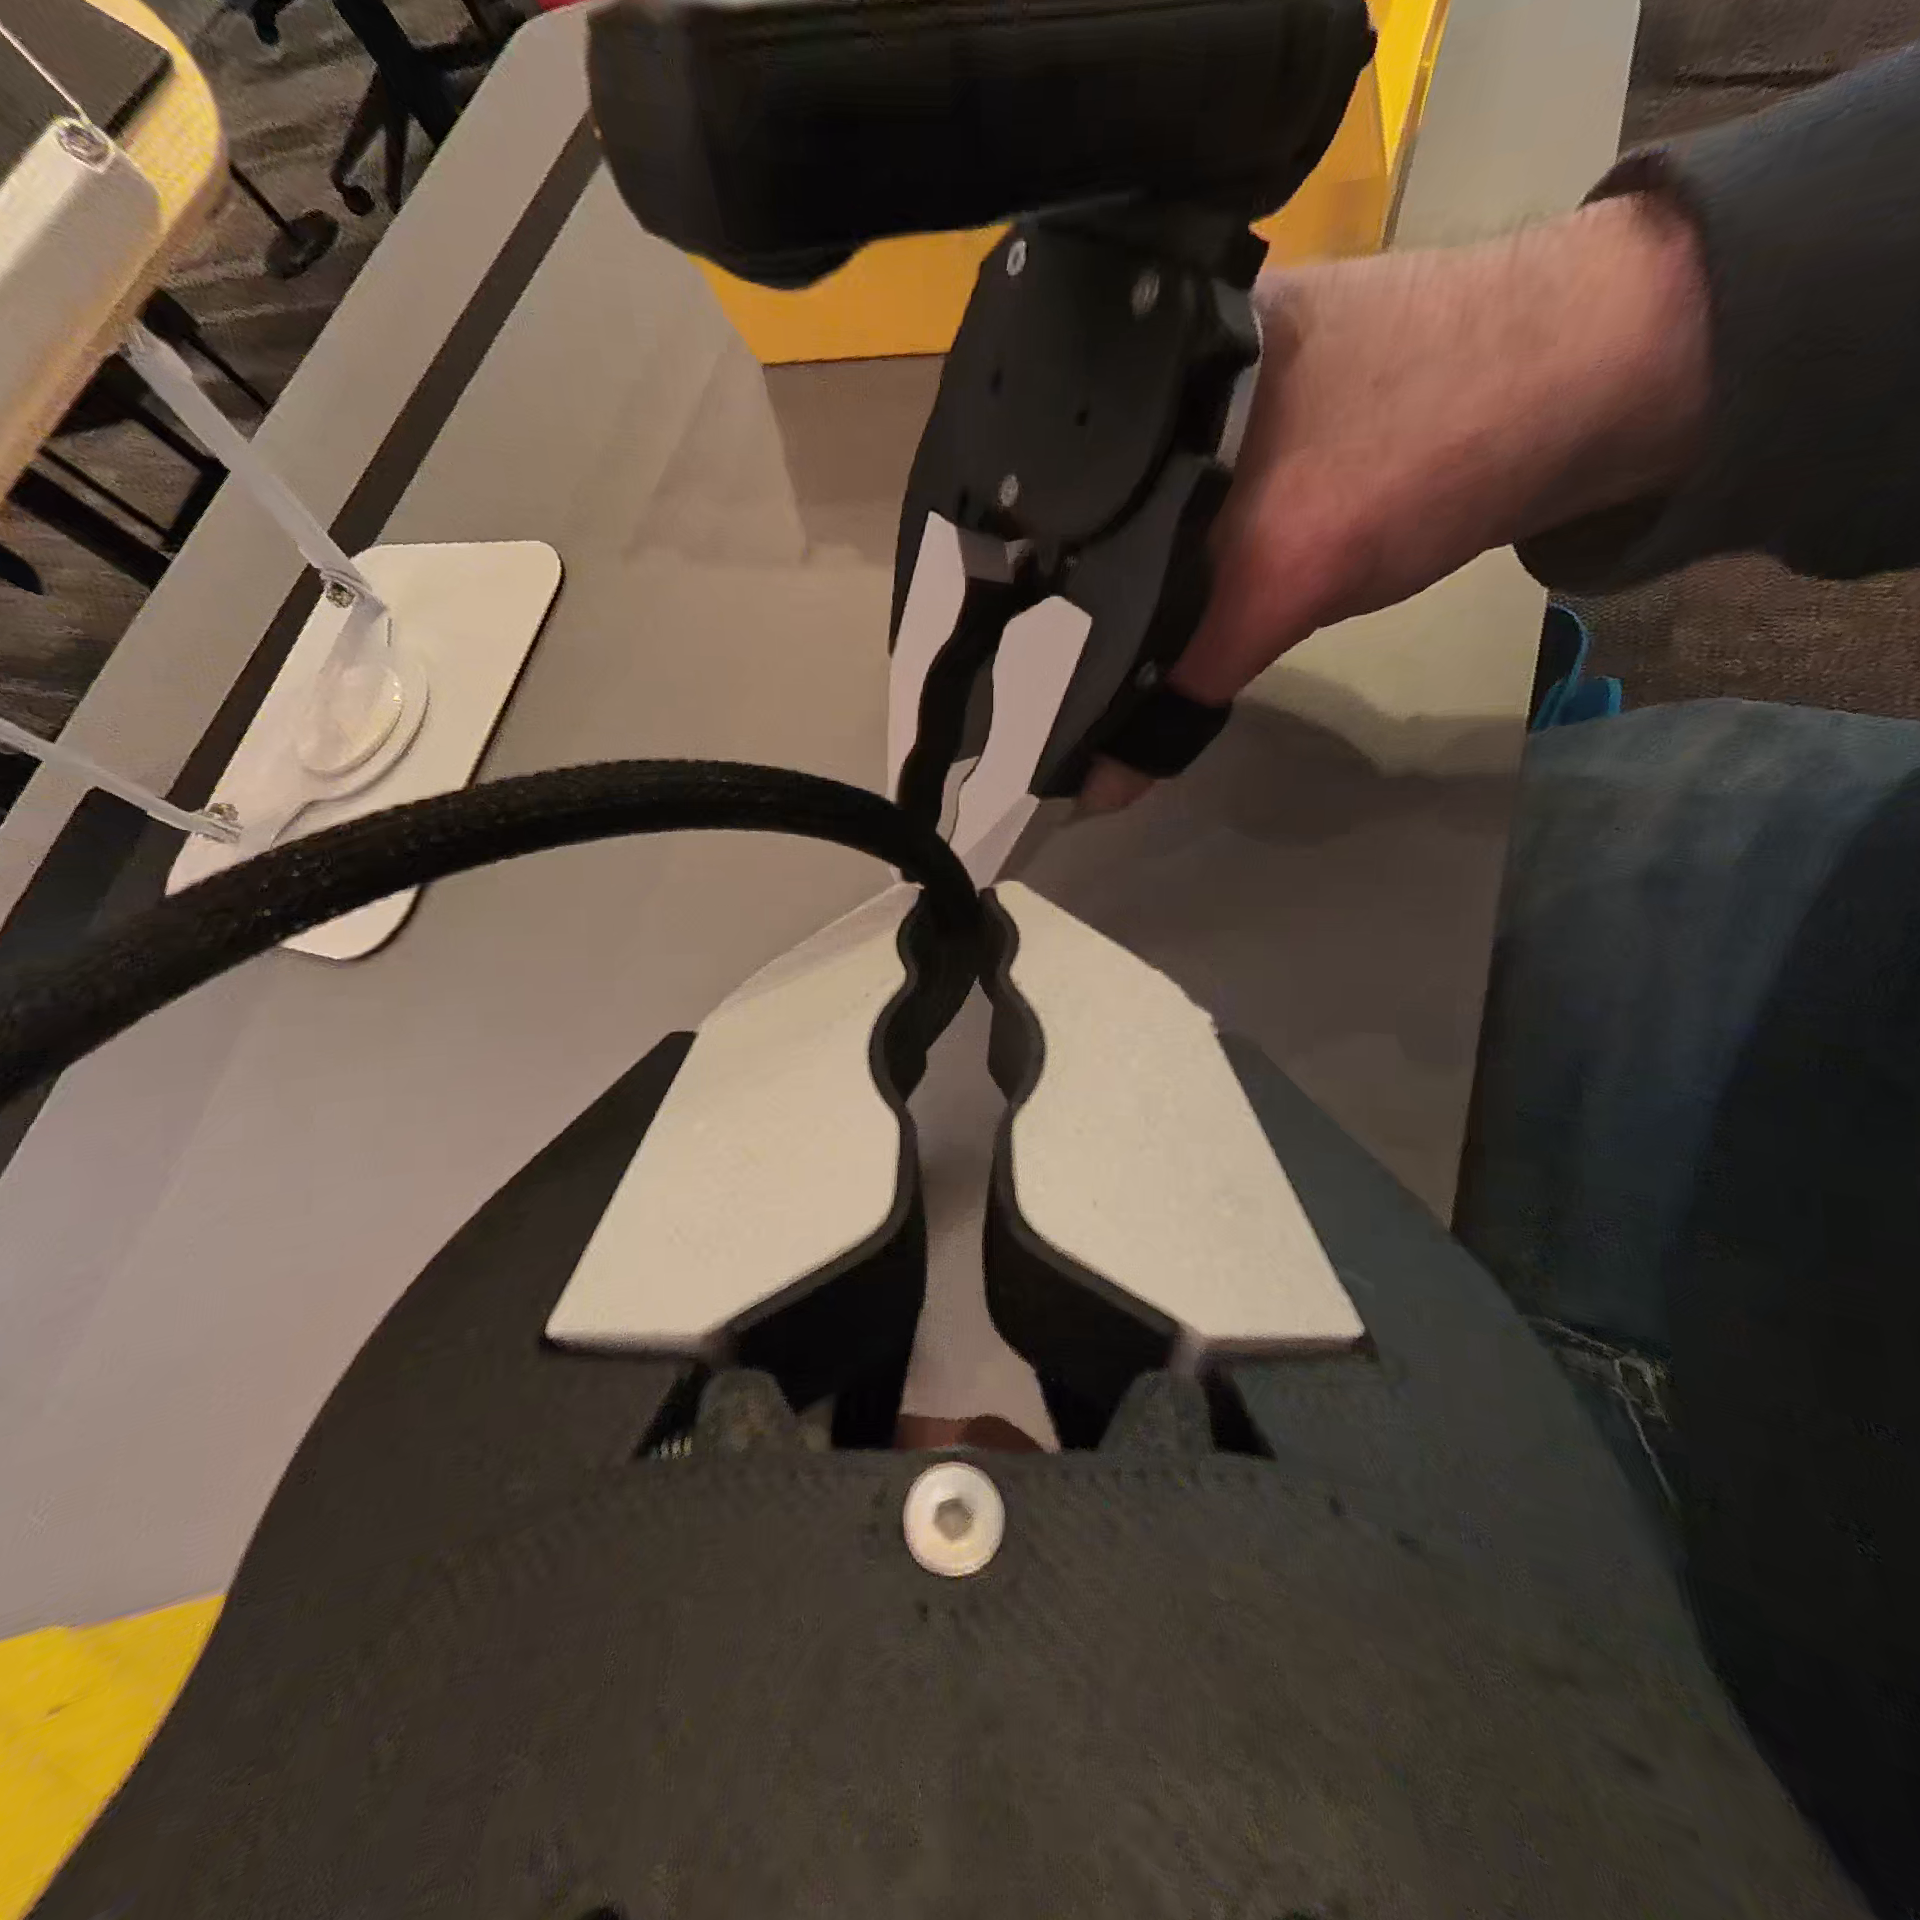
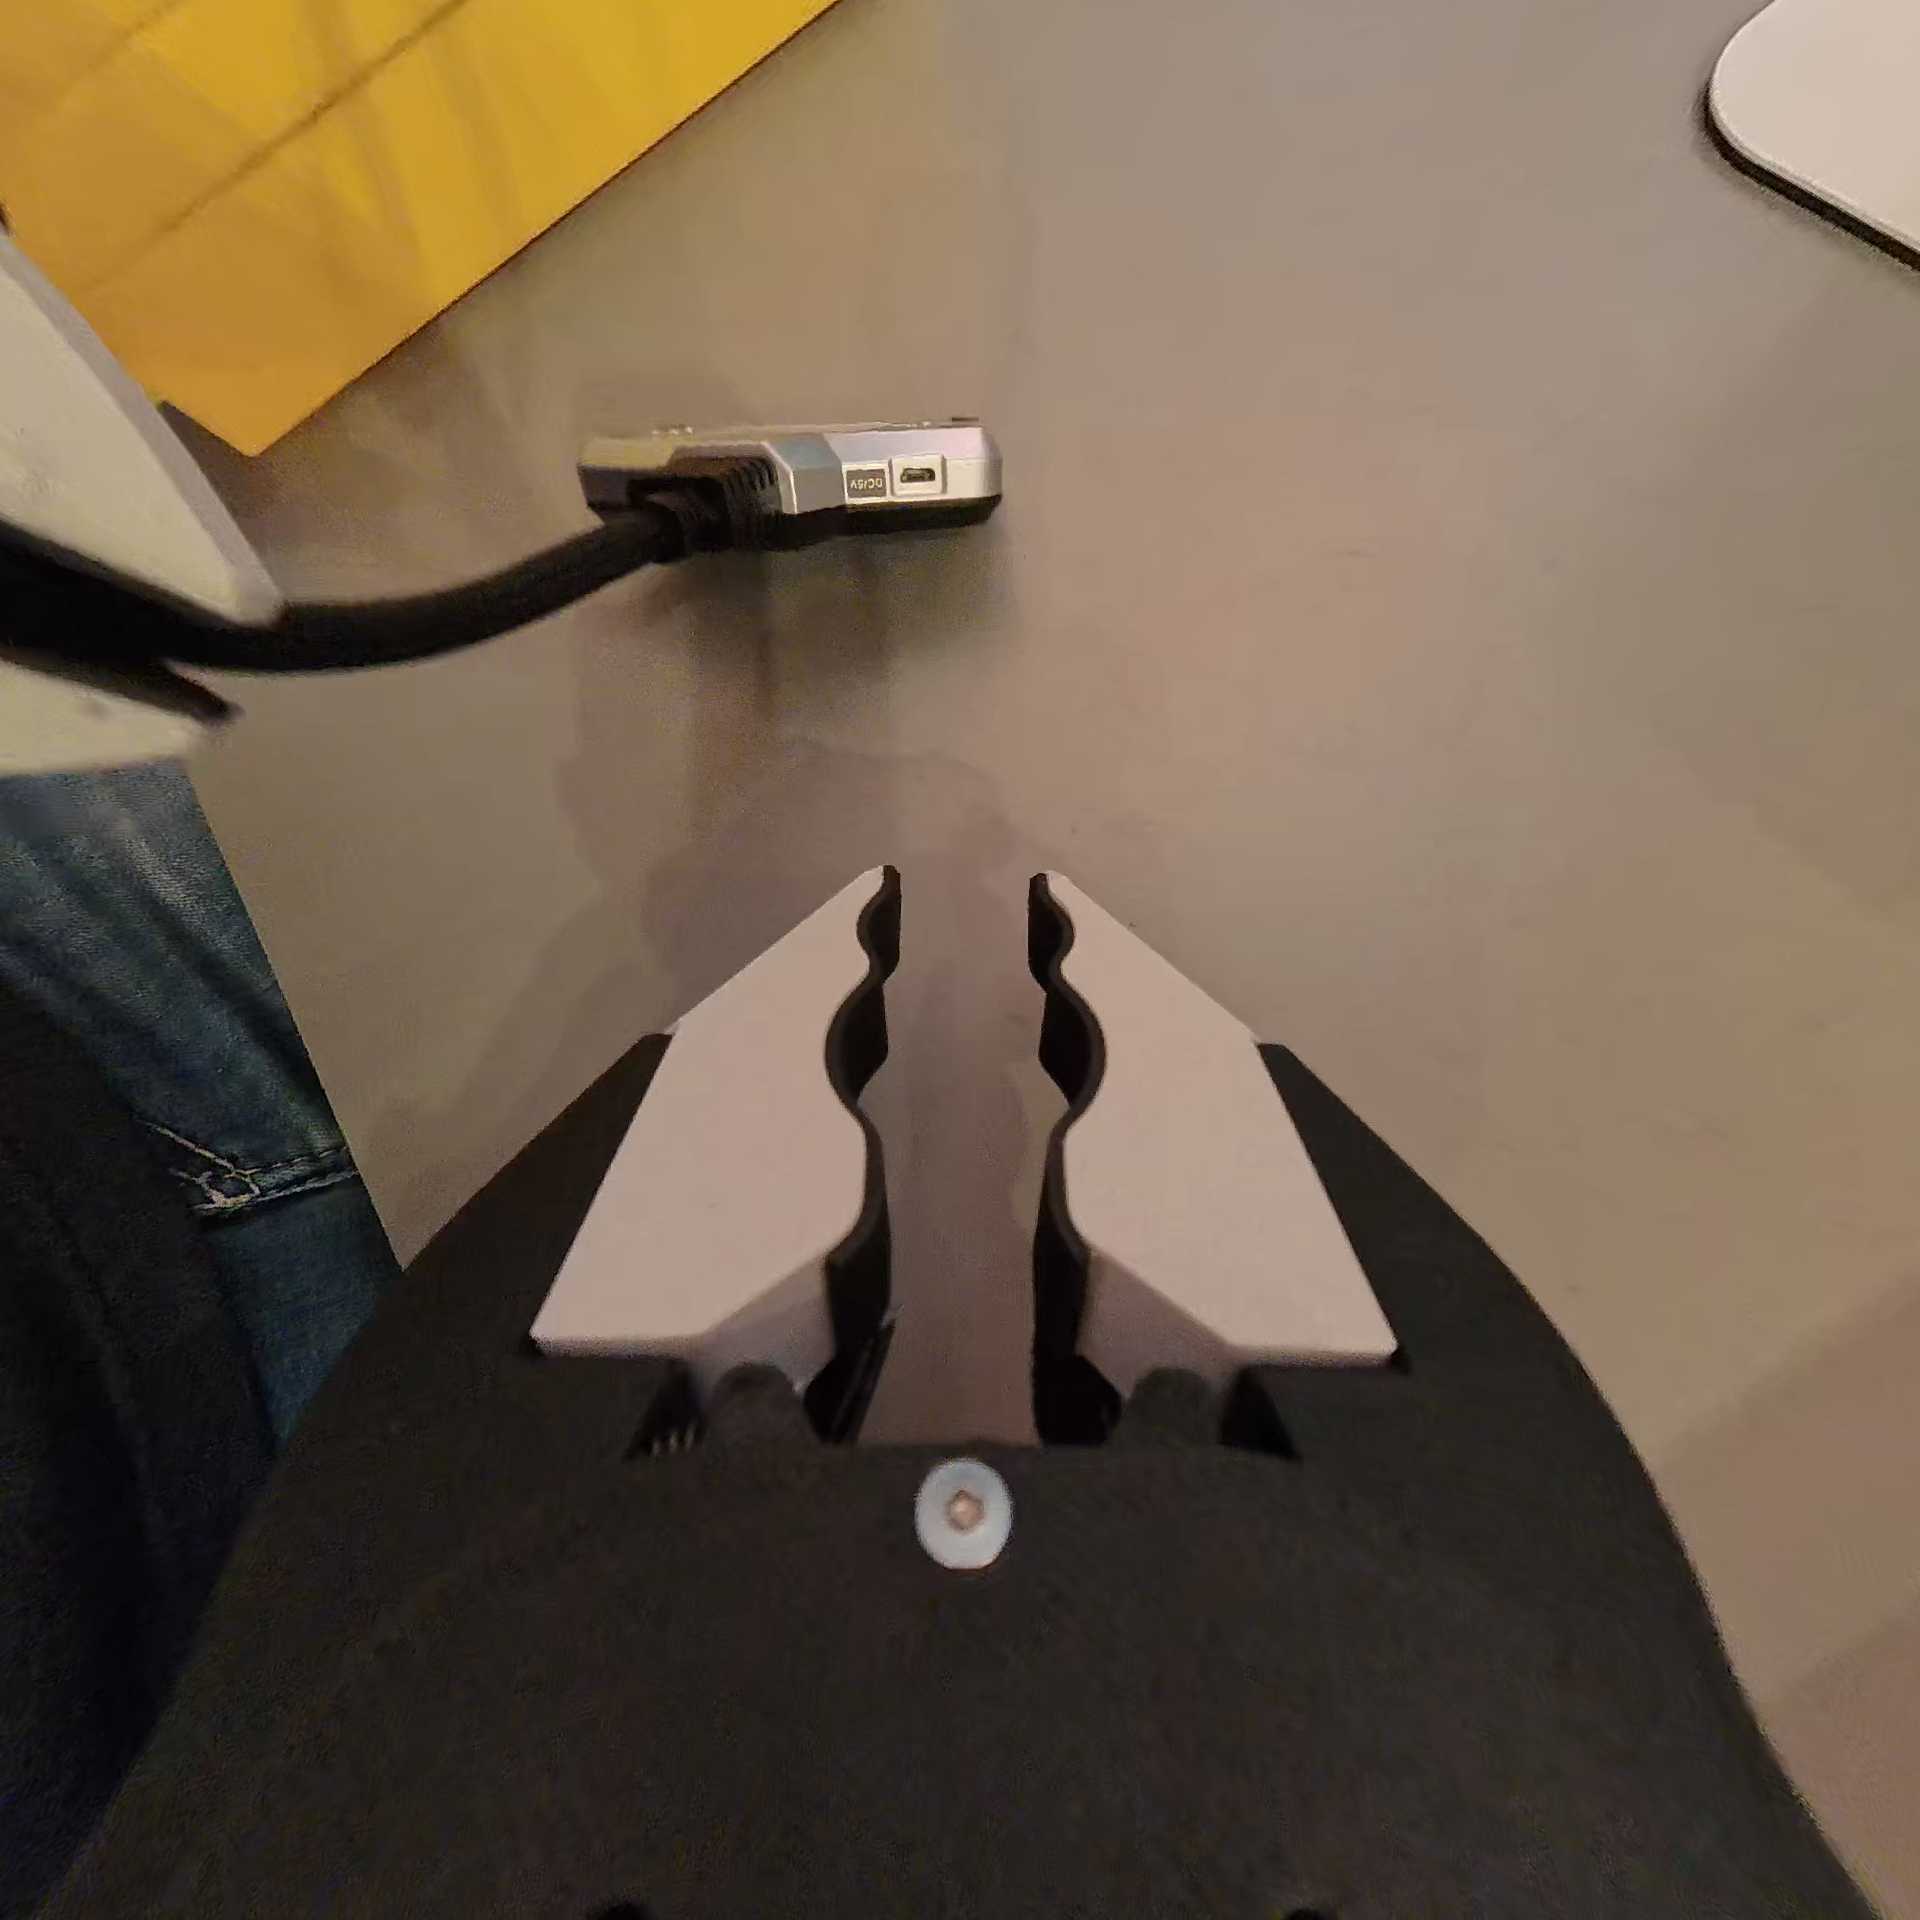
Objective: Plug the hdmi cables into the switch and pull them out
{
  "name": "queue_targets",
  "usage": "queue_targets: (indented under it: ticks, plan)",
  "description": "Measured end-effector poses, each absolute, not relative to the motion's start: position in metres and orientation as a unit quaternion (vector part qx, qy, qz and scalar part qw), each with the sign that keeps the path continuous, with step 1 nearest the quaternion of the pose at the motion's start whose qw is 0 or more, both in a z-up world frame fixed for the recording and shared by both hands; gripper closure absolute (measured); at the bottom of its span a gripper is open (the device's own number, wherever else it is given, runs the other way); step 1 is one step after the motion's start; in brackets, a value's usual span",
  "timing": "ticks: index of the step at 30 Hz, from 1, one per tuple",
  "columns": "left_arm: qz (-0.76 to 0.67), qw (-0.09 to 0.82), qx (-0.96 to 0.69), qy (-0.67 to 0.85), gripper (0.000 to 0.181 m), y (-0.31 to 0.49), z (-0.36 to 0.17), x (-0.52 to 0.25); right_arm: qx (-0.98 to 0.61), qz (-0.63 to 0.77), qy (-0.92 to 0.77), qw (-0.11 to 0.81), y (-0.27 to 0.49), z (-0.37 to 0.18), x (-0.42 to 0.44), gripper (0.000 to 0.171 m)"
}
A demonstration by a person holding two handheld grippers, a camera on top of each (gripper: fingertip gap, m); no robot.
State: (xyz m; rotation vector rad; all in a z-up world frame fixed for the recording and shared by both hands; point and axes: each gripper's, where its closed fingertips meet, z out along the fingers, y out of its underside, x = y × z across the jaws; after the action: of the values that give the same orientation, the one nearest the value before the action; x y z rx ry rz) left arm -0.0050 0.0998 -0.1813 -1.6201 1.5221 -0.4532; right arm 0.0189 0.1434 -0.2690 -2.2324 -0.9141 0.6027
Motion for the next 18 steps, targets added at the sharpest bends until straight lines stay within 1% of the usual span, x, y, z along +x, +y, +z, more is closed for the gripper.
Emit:
queue_targets:
  ticks: [5,8,9,10,14,16,18]
  plan:
    - [-0.136,0.389,-0.653,0.635,0.174,0.097,-0.222,0.003,-0.852,0.230,-0.342,0.321,0.144,-0.269,0.020,0.148]
    - [-0.125,0.330,-0.676,0.647,0.174,0.094,-0.252,0.000,-0.852,0.231,-0.342,0.323,0.144,-0.268,0.021,0.148]
    - [-0.124,0.322,-0.677,0.650,0.173,0.094,-0.257,0.000,-0.852,0.231,-0.342,0.323,0.144,-0.268,0.021,0.148]
    - [-0.131,0.313,-0.680,0.650,0.165,0.091,-0.259,0.000,-0.852,0.231,-0.342,0.323,0.144,-0.268,0.021,0.148]
    - [-0.156,0.321,-0.680,0.641,0.139,0.088,-0.238,-0.002,-0.851,0.231,-0.342,0.324,0.145,-0.268,0.022,0.148]
    - [-0.155,0.341,-0.672,0.639,0.136,0.091,-0.215,-0.010,-0.851,0.231,-0.341,0.325,0.145,-0.267,0.022,0.148]
    - [-0.159,0.366,-0.658,0.638,0.138,0.094,-0.186,-0.021,-0.851,0.232,-0.340,0.327,0.145,-0.267,0.023,0.148]
